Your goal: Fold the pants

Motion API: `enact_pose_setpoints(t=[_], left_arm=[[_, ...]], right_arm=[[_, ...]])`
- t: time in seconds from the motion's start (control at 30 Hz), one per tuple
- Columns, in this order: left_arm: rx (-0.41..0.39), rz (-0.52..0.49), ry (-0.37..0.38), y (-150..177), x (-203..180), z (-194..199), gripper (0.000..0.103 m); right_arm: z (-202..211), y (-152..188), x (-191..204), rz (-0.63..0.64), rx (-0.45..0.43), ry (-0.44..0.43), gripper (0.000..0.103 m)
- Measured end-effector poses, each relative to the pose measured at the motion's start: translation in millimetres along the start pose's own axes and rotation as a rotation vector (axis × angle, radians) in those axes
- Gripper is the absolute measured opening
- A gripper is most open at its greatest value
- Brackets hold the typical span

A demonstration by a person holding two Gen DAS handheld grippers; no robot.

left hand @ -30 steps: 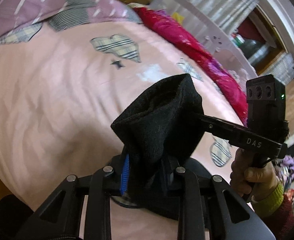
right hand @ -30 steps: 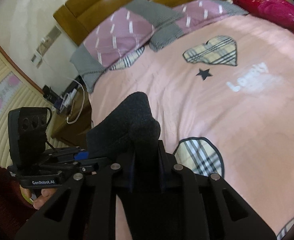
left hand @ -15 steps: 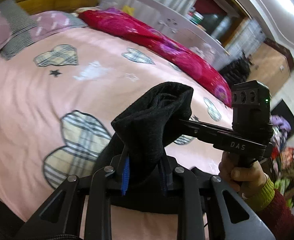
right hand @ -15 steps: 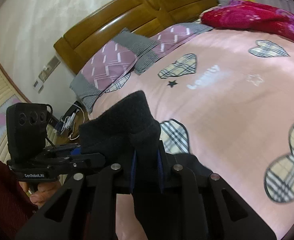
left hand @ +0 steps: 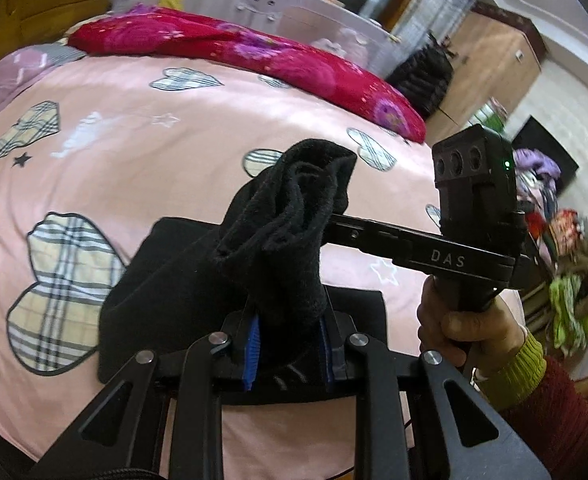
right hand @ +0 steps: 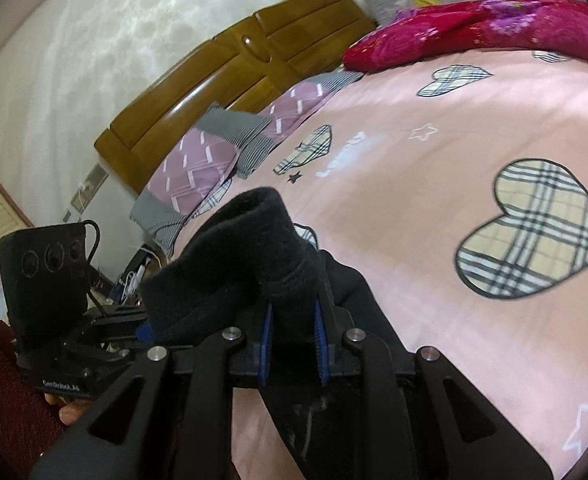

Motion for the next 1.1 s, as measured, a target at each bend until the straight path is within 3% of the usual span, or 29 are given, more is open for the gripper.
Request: enact_pose_setpoints(t=[0.4,0.77,1.1], left_arm=[[0.075,-0.130,0.013,18.6,-41.7,-35.2,0.023],[0.145,-0.220,0.002,44.2,-61.6,-73.0,0.023],[0.177,-0.289,0.016,47.0,-68.0,-96.7,0.024]], right_arm=[[39.3,33.2,-21.3,-0.063,-0.051,0.041,0.019],[53.8,69.1,-50.2,-0.119,-0.047,0.081,0.019],[60.4,87.5,-55.7,-0.139,-0.022,0.149,0.021]])
Point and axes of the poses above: each gripper's, at about its wrist camera, not at the fingertips, and z roughly against the way its jaws point, x to its left, y to its underside, the point moved 2 cm from there along -z, roughly the way its jaws point, and after that the axes turned 5 degrees about z, right-handed, at the moved point
